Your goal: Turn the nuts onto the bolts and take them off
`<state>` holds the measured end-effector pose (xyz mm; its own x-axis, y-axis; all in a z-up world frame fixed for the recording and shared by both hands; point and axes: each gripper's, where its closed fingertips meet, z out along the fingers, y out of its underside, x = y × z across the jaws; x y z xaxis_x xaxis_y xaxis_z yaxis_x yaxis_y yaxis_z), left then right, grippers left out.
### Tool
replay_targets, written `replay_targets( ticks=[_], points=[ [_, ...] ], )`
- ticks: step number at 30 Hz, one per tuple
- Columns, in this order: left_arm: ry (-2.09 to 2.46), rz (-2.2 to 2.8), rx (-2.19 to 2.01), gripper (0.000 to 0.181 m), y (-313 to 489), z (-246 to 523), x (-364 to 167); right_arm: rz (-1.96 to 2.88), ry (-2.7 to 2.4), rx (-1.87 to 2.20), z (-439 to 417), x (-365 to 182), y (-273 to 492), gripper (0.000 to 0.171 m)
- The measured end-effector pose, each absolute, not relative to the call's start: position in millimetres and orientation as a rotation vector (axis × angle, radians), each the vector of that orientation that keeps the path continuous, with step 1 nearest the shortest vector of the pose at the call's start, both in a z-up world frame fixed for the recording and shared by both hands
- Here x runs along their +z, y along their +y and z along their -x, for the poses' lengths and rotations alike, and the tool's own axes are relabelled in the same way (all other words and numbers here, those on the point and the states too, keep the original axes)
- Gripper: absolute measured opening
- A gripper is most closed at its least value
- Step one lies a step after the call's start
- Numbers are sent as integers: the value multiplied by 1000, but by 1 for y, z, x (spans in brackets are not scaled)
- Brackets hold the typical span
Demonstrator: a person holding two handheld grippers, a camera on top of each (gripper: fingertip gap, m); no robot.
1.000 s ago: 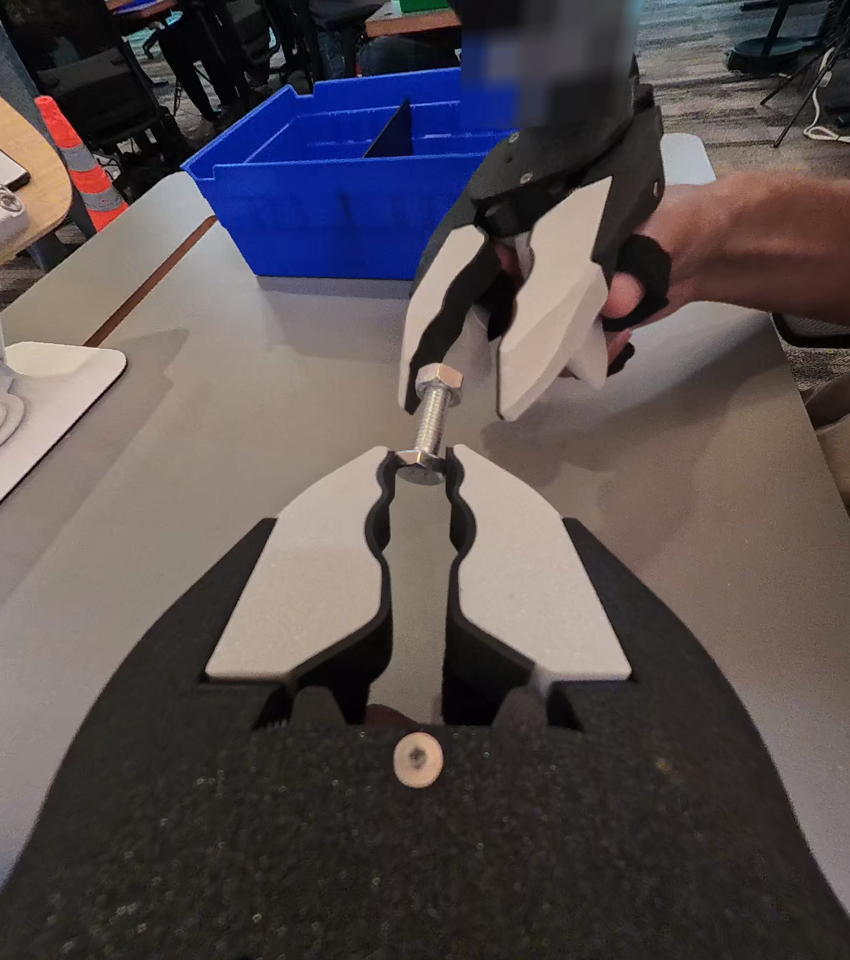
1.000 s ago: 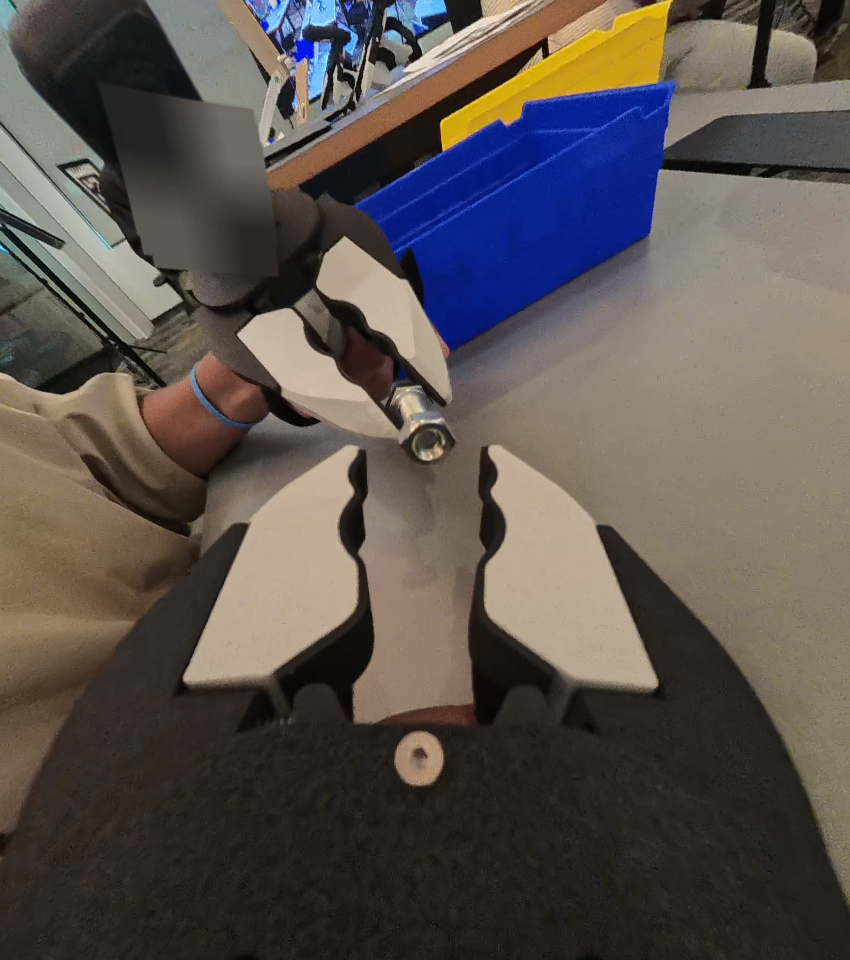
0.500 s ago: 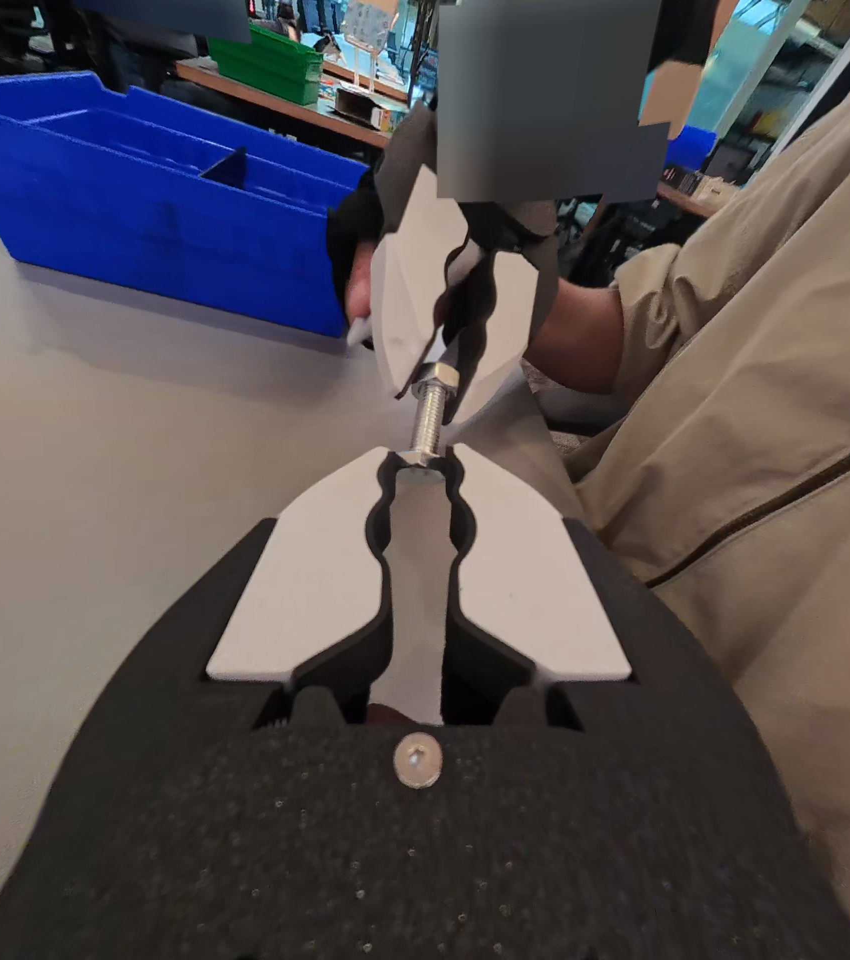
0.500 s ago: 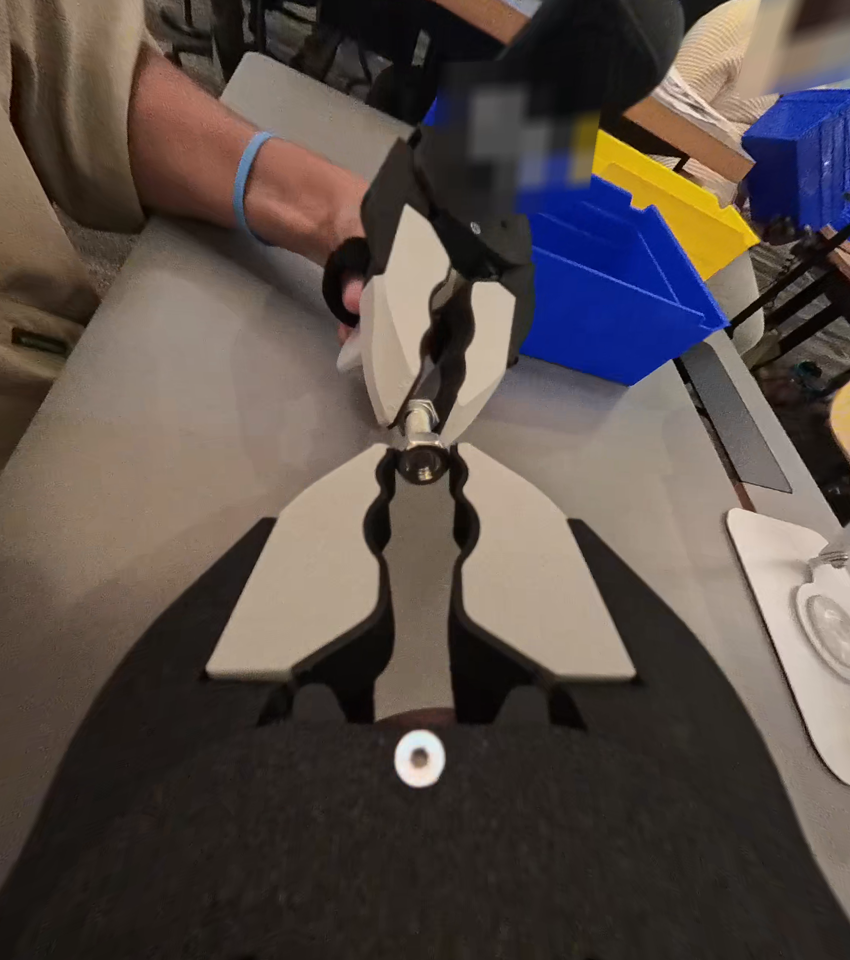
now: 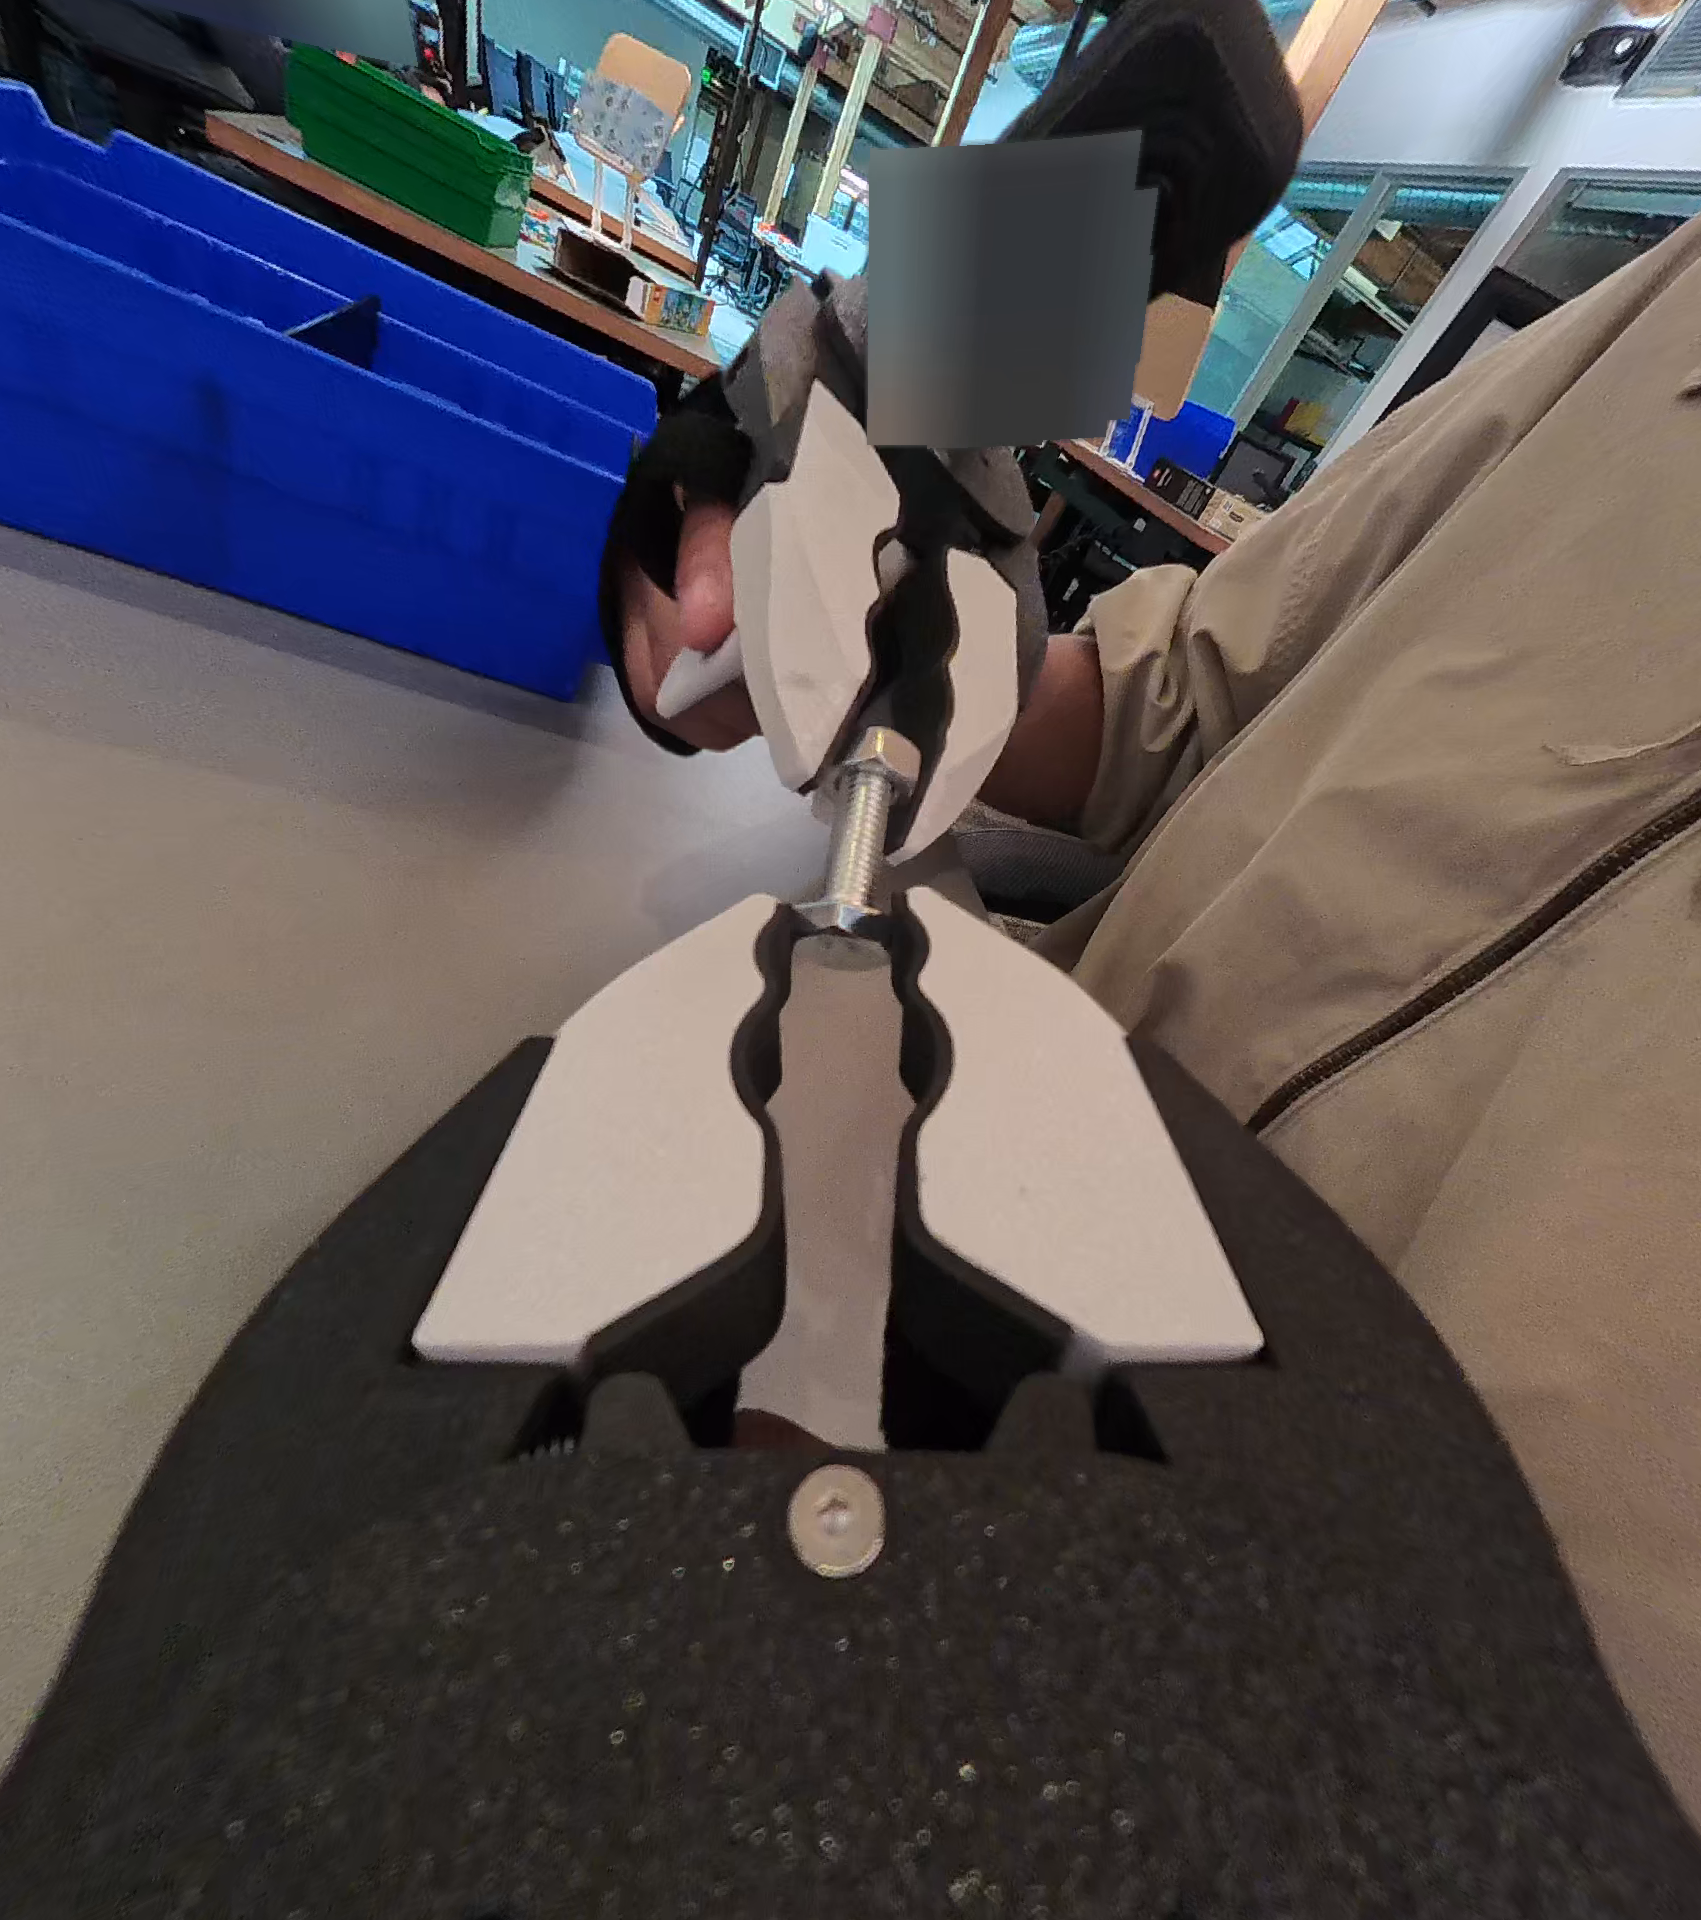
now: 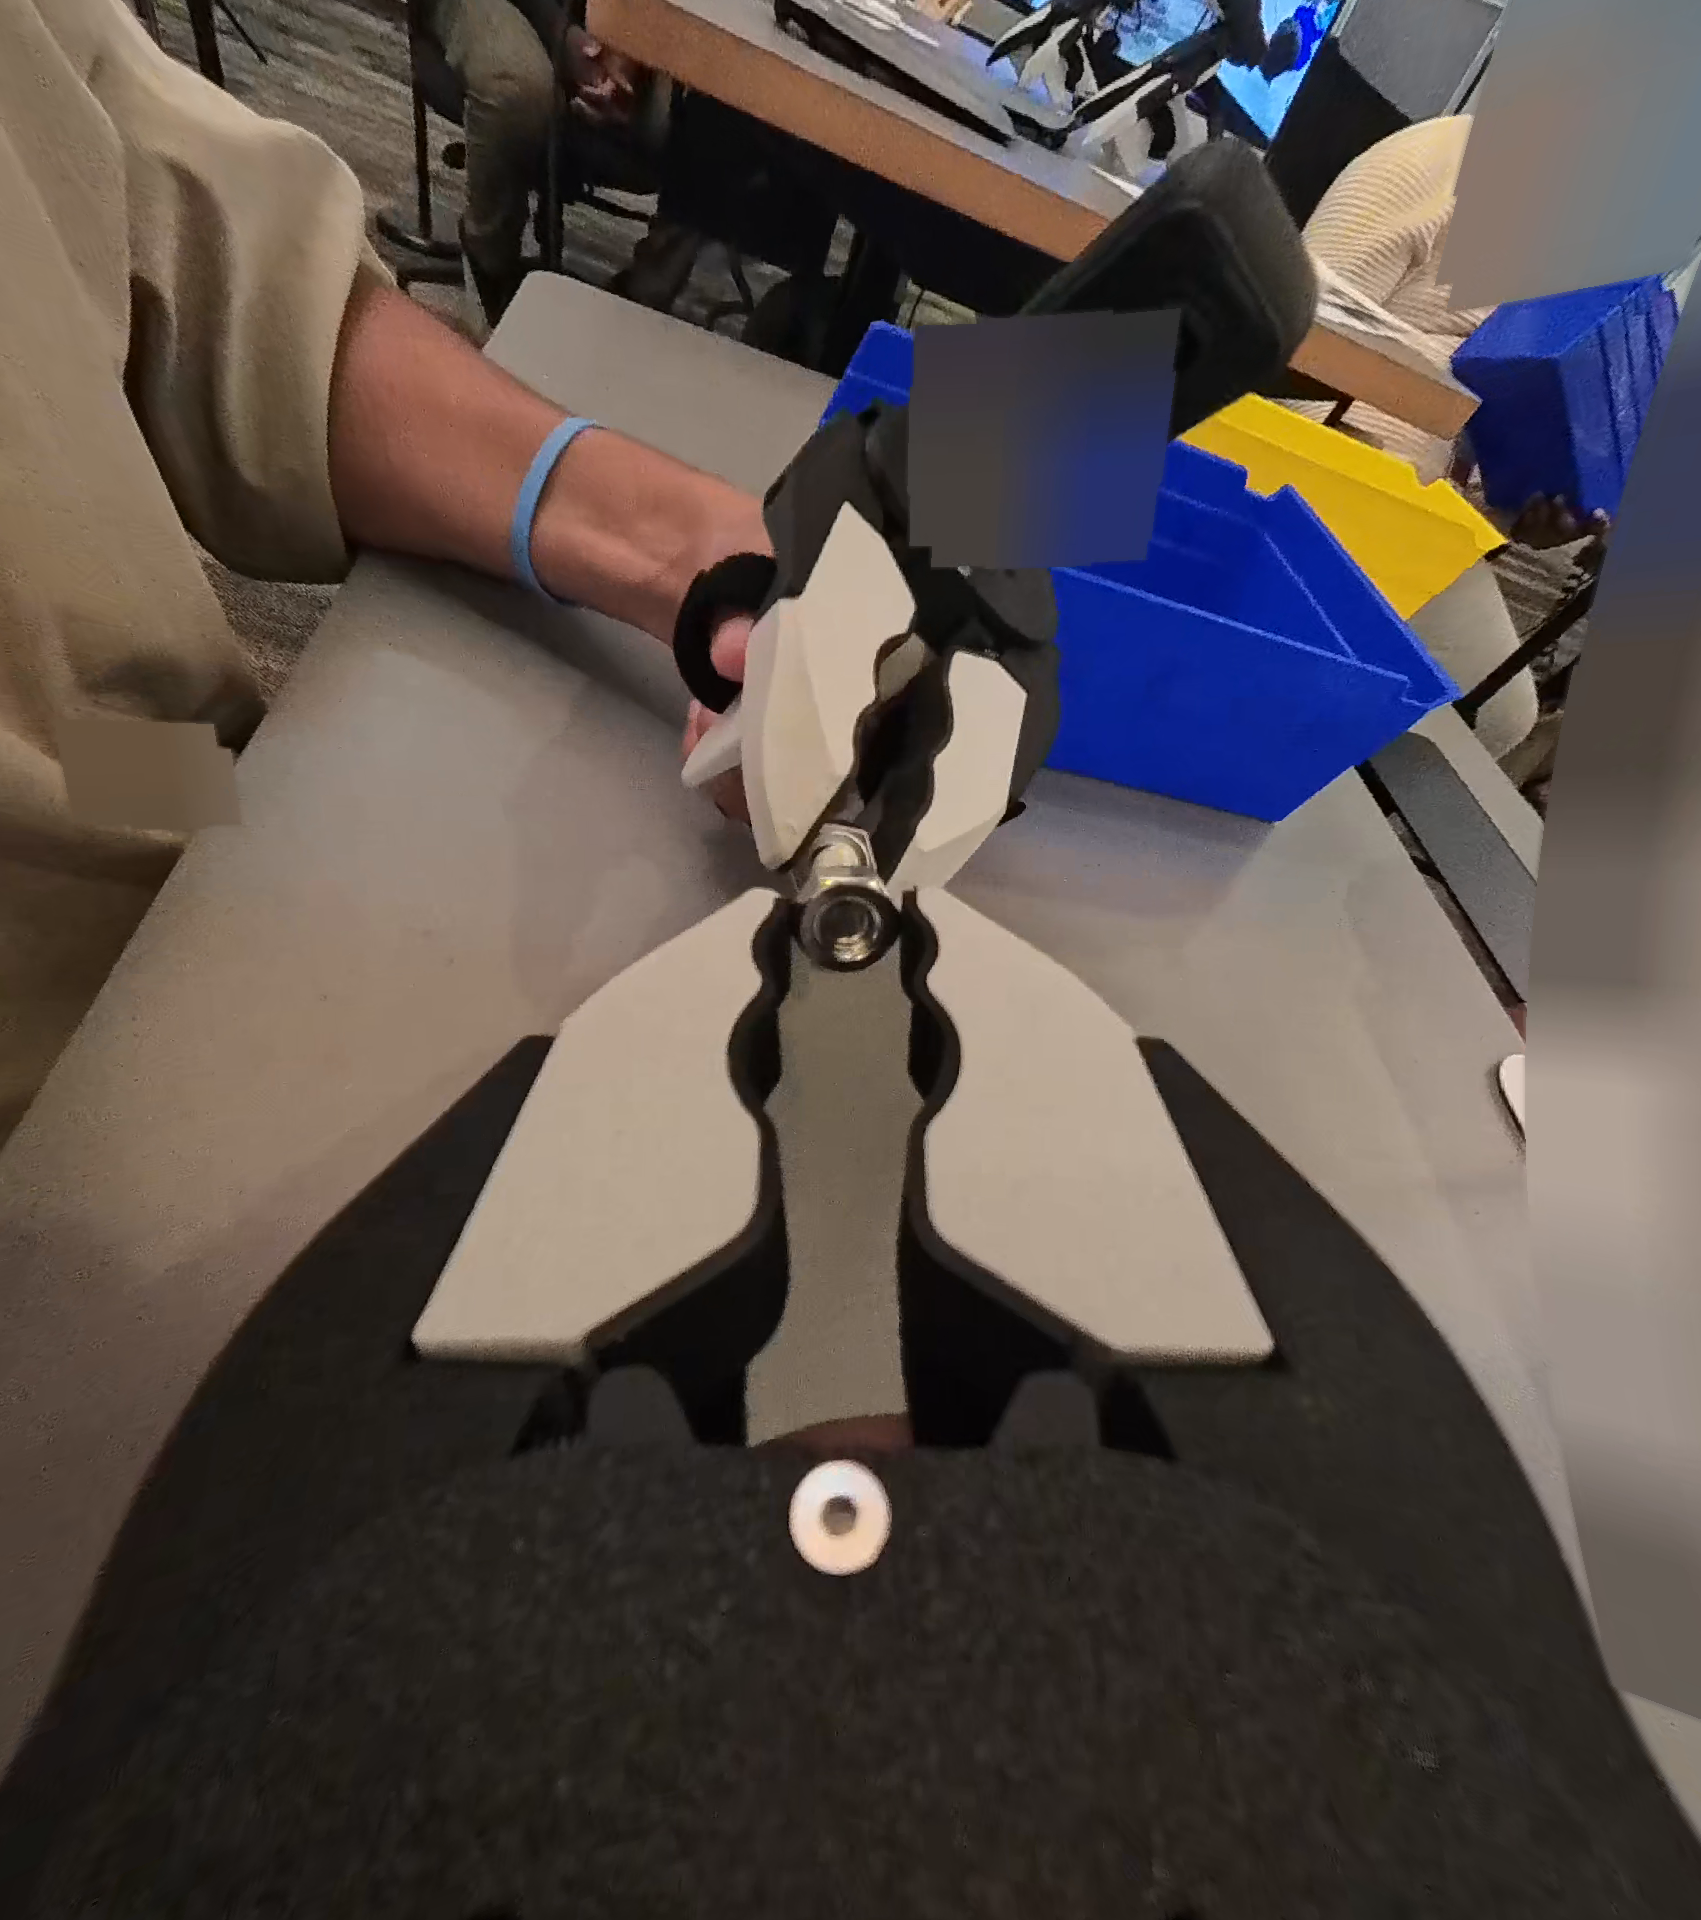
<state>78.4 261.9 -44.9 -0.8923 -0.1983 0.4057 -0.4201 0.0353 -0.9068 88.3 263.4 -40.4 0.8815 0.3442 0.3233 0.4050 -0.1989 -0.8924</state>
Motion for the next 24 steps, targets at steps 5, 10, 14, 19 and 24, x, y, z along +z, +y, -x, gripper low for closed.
replay_targets(
  ticks=[5,10,14,19,24],
  points=[
    [-2064,-608,1933,18,262,-71,-44,1776,-713,-220,-83,-40,263,20],
    [-2121,-626,1935,18,263,-74,-47,1856,-672,-189,-86,-44,263,20],
    [-2156,-652,1950,18,265,-78,-48,1832,-559,-88,-89,-46,266,20],
    [-2182,-670,1977,18,268,-82,-46,1827,-423,6,-93,-46,269,30],
    [-2262,-699,2034,18,271,-89,-42,1796,-257,138,-97,-43,272,41]
  ],
)
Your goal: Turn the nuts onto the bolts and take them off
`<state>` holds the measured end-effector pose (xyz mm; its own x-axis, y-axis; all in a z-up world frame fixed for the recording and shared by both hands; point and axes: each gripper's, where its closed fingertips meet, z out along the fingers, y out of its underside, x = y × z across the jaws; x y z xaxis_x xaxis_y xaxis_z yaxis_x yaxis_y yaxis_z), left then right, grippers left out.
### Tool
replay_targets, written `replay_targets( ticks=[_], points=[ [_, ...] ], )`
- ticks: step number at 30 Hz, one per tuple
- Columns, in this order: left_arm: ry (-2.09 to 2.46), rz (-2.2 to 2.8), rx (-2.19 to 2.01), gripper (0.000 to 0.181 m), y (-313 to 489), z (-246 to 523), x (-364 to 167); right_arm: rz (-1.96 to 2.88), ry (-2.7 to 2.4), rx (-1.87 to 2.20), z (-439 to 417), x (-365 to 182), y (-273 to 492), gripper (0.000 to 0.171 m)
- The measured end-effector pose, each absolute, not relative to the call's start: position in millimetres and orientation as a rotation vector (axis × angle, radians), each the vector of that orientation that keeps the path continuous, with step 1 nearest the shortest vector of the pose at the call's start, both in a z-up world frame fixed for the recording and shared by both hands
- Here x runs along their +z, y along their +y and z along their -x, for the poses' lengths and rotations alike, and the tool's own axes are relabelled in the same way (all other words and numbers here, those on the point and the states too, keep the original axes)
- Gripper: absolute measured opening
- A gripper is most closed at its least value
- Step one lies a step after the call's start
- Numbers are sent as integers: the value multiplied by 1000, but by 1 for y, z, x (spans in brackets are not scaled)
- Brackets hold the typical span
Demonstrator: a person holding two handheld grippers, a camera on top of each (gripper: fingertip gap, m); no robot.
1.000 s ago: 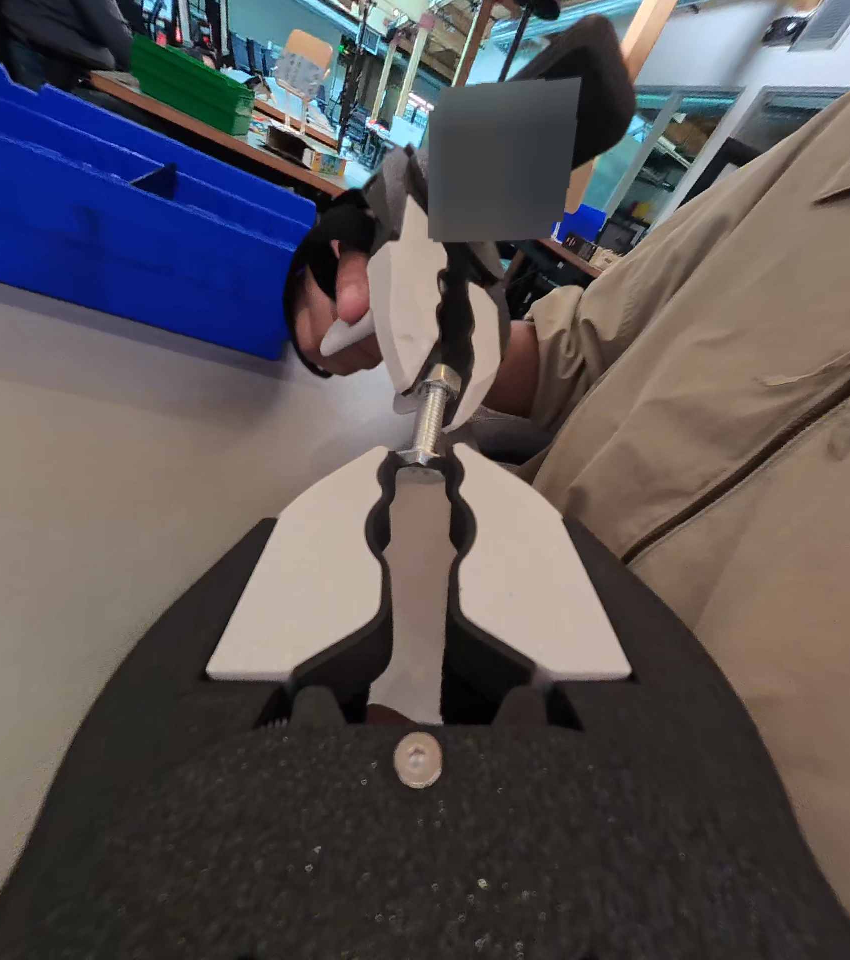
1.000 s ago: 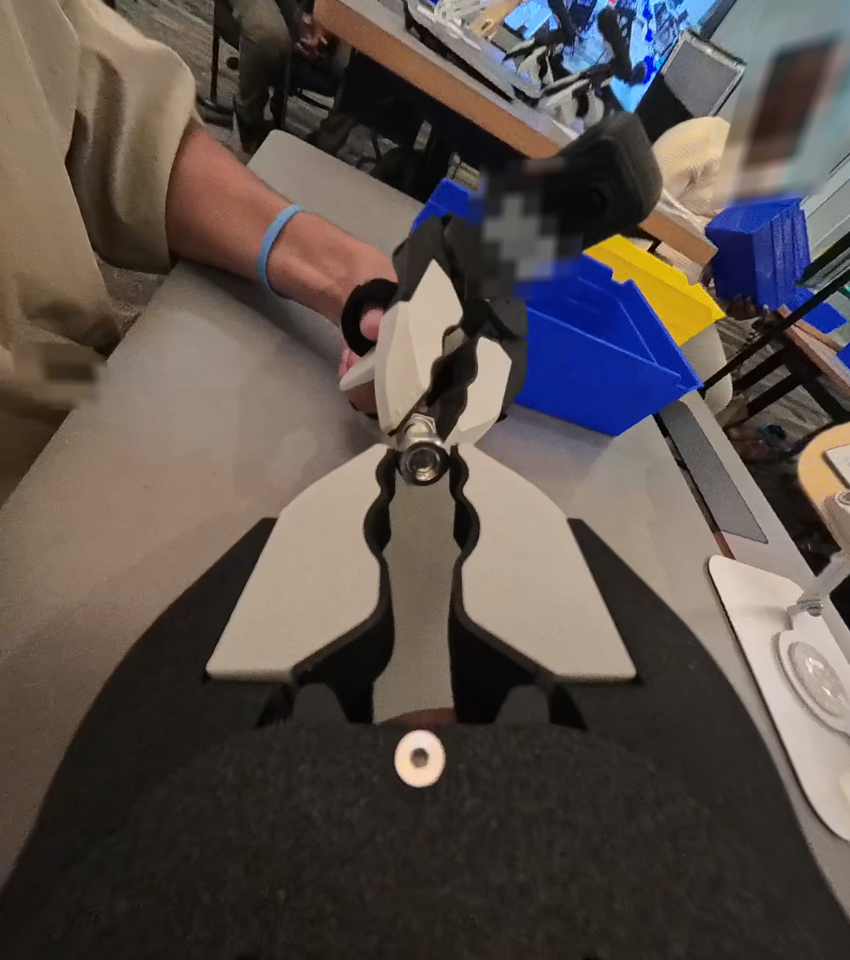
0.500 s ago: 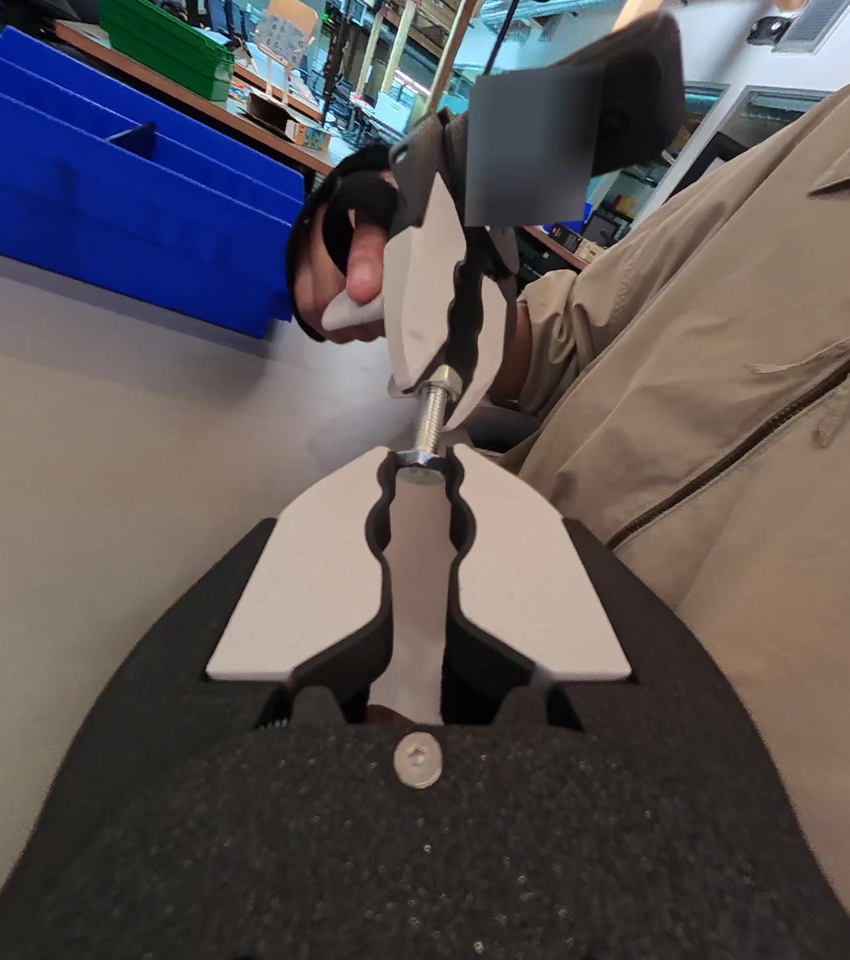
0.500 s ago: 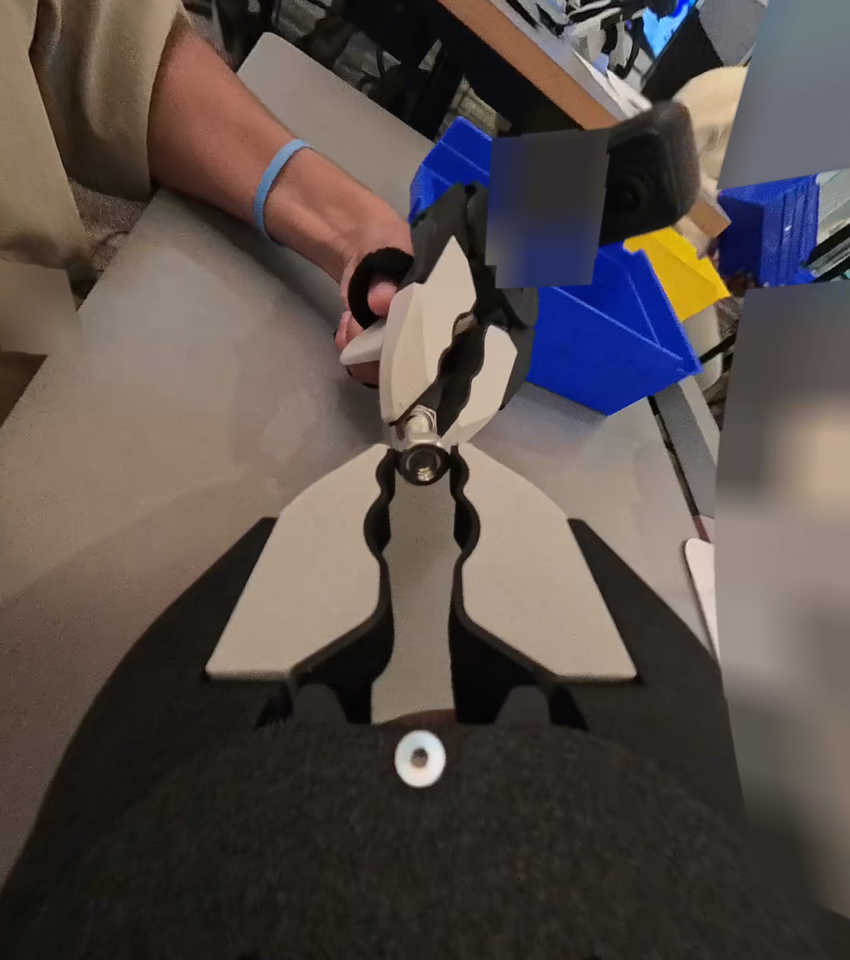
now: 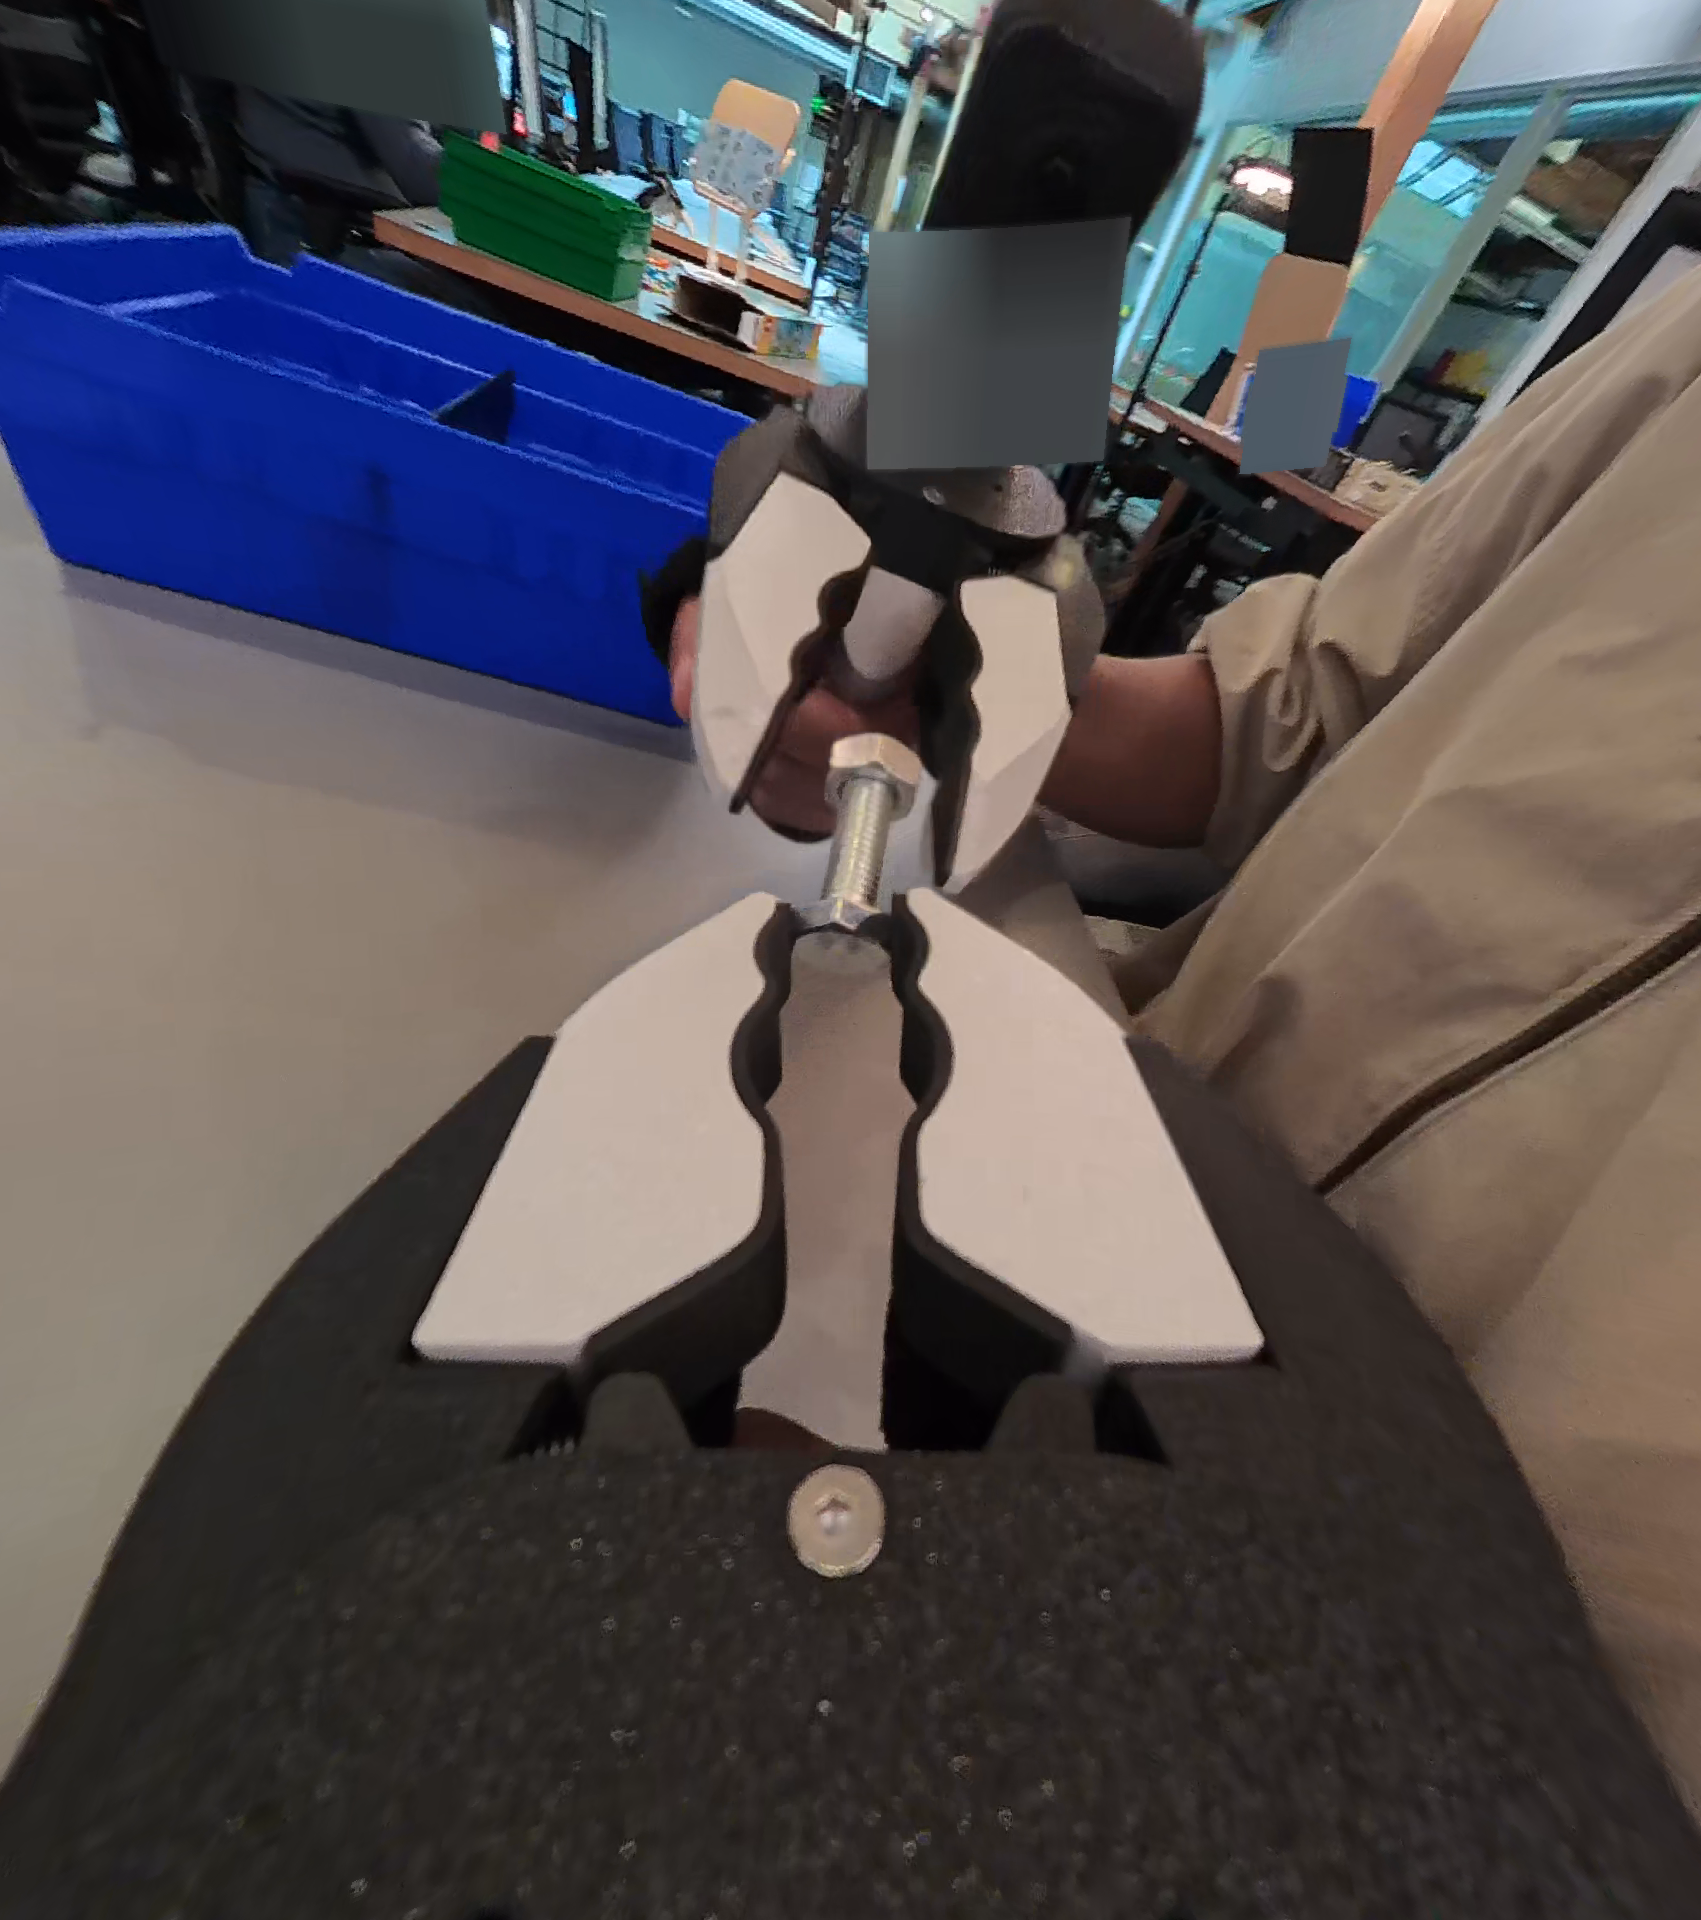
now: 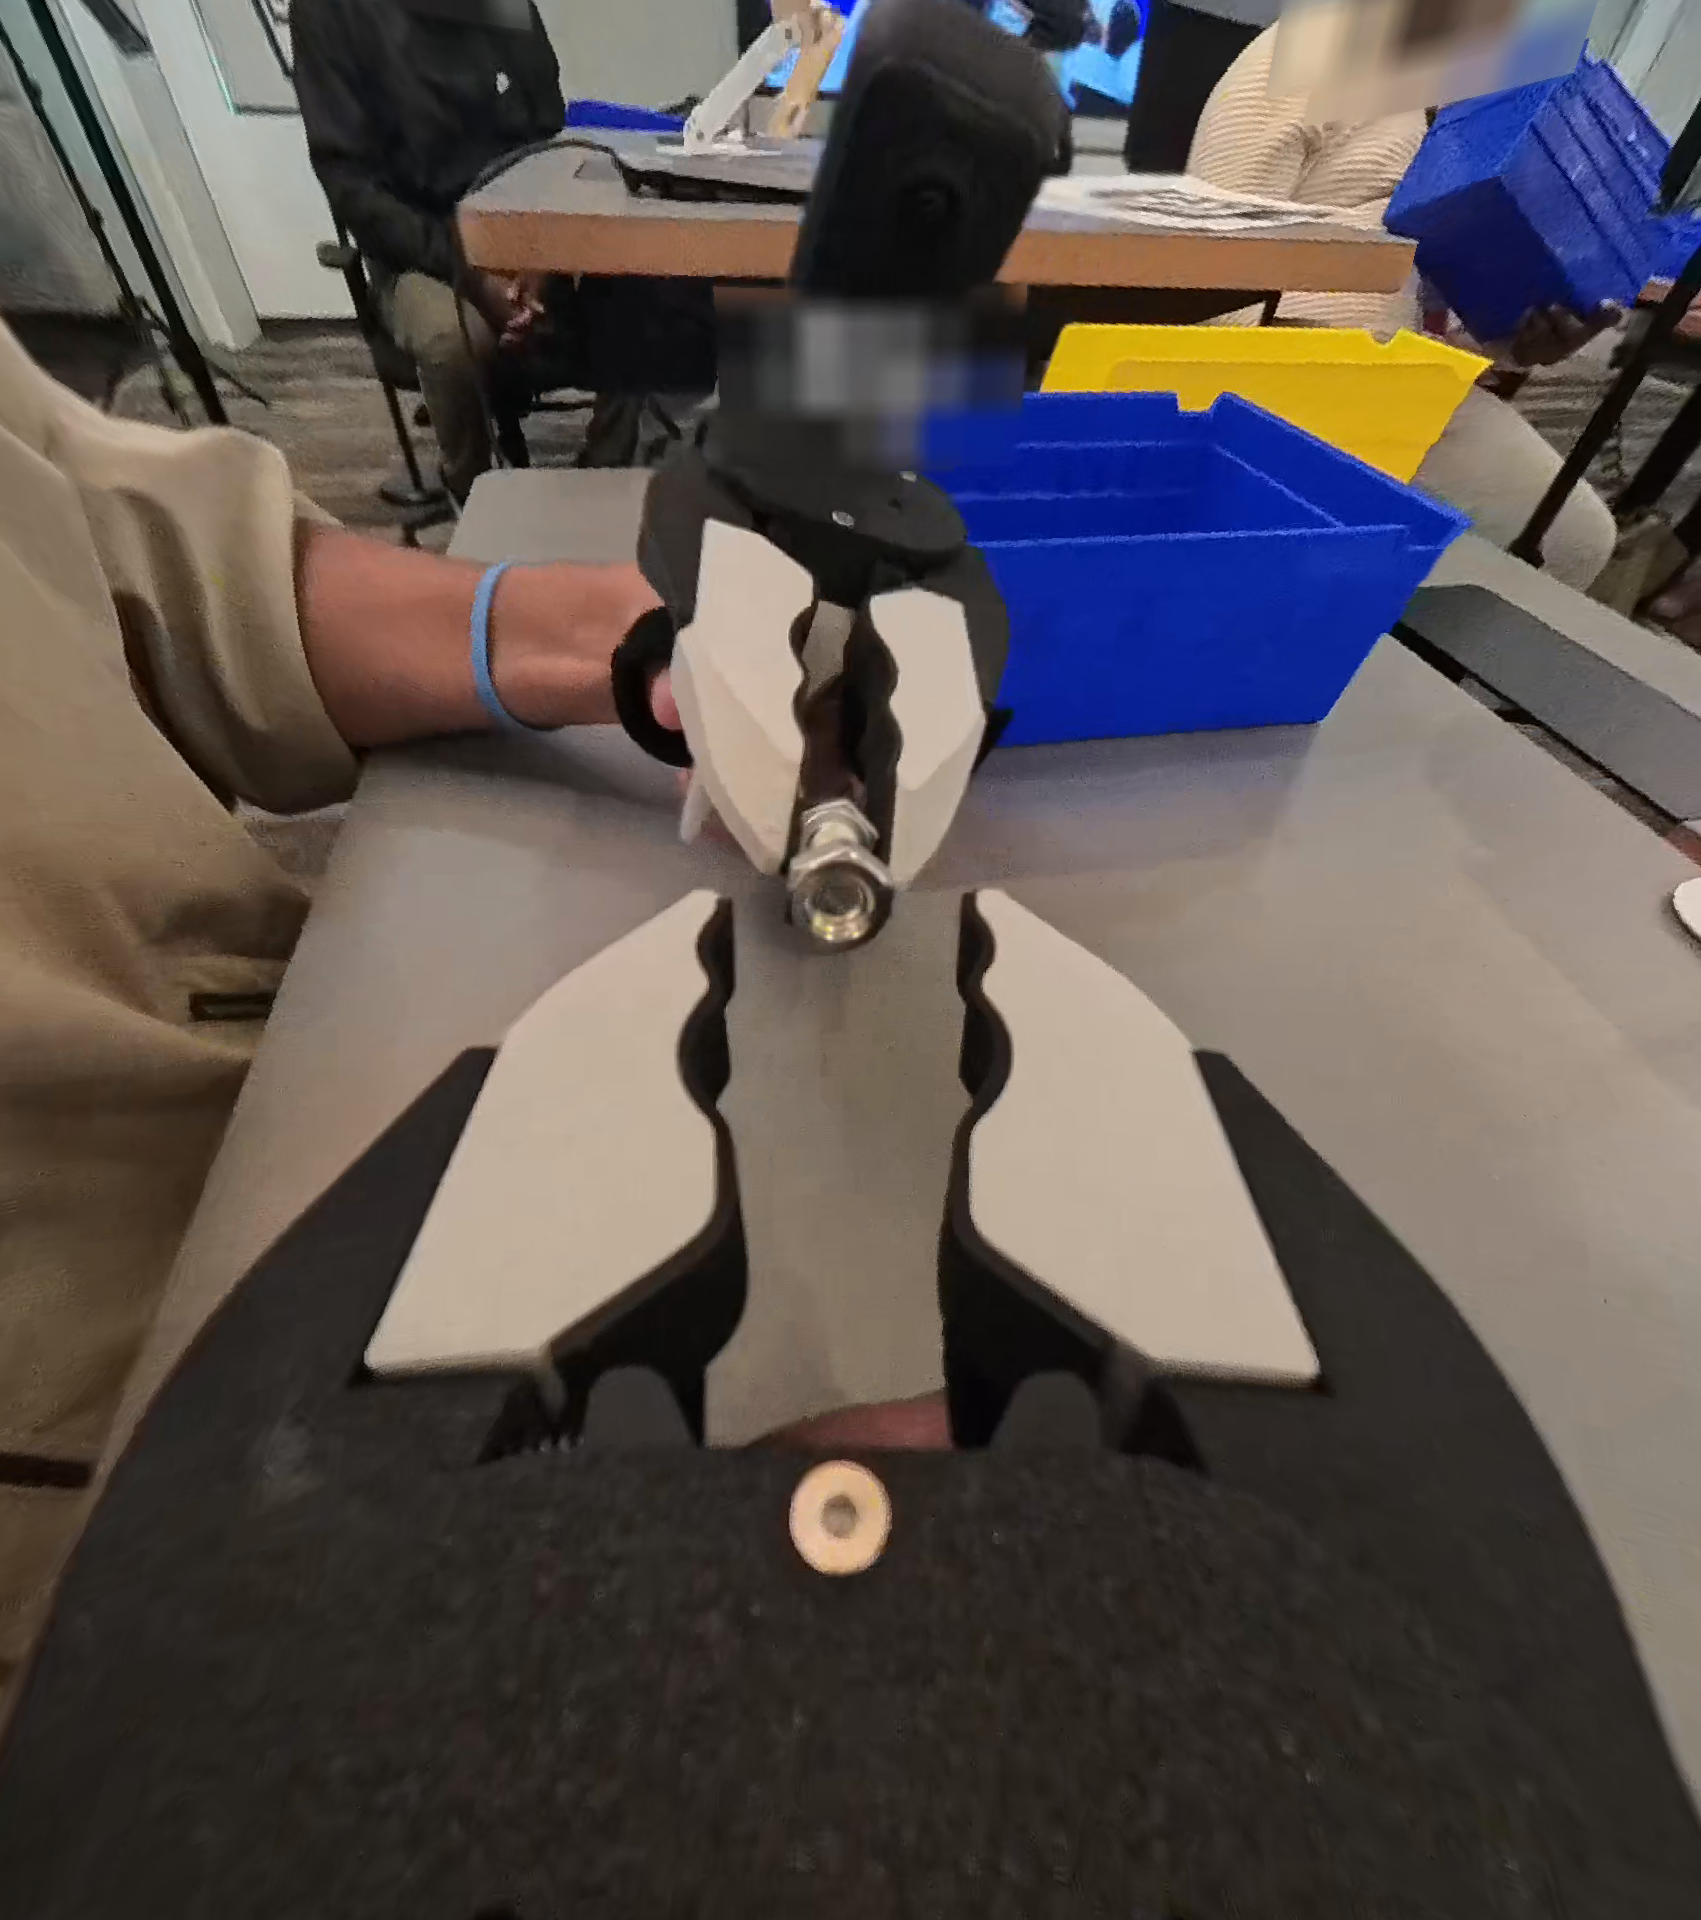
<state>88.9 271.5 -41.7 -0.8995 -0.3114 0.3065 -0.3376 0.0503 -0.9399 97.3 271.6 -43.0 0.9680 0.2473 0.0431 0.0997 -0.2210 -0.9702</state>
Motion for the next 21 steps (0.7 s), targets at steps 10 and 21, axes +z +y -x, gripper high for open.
replay_targets(
  ticks=[10,21],
  points=[
    [-2826,-819,2107,18,293,-120,-45,1697,563,711,-123,-64,273,53],
    [-2993,-751,1985,18,285,-118,-60,1649,567,852,-115,-61,282,19]
  ],
)
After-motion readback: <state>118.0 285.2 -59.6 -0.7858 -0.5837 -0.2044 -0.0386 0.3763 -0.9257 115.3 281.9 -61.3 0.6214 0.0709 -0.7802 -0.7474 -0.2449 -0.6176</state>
